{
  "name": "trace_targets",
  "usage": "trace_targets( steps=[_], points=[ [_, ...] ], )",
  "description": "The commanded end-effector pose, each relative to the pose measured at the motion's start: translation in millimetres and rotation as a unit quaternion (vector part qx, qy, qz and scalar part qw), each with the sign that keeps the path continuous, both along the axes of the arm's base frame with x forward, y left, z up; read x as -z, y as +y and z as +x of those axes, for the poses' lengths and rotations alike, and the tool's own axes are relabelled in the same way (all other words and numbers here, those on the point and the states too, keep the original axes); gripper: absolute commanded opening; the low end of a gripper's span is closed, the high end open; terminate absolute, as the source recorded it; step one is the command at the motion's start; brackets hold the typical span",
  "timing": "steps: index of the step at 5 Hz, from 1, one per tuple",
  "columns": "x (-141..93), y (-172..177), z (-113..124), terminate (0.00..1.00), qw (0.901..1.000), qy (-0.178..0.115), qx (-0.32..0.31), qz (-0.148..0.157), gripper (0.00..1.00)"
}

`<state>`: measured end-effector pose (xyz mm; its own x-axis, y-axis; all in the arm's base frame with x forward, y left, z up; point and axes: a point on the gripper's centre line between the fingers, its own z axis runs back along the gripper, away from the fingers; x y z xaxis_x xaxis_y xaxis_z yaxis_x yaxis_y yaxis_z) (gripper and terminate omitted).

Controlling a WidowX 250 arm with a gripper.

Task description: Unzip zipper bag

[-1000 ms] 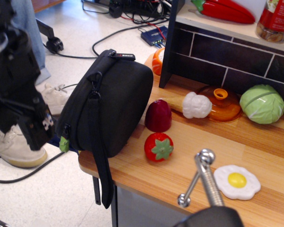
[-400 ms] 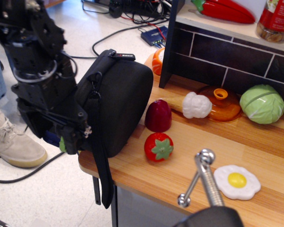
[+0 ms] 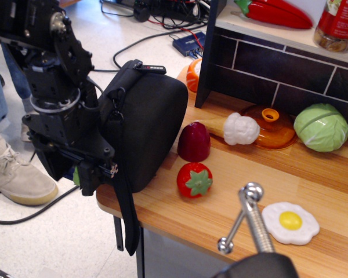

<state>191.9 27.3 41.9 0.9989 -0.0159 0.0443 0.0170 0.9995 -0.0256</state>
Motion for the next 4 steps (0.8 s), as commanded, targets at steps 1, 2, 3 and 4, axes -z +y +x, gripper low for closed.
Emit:
trace_targets(
  steps=[1,2,3,4],
  points=[
    [-10,5,13,0.00,0.9992,-0.034,-0.019,0.003,0.00],
    [-28,3,16,0.00,0.9987,-0.045,-0.021,-0.011,0.00],
    [-52,1,25,0.00,0.9971,-0.062,-0.032,-0.032,0.00],
    [-76,0,37,0.00,0.9938,-0.092,-0.044,-0.043,0.00]
  ],
)
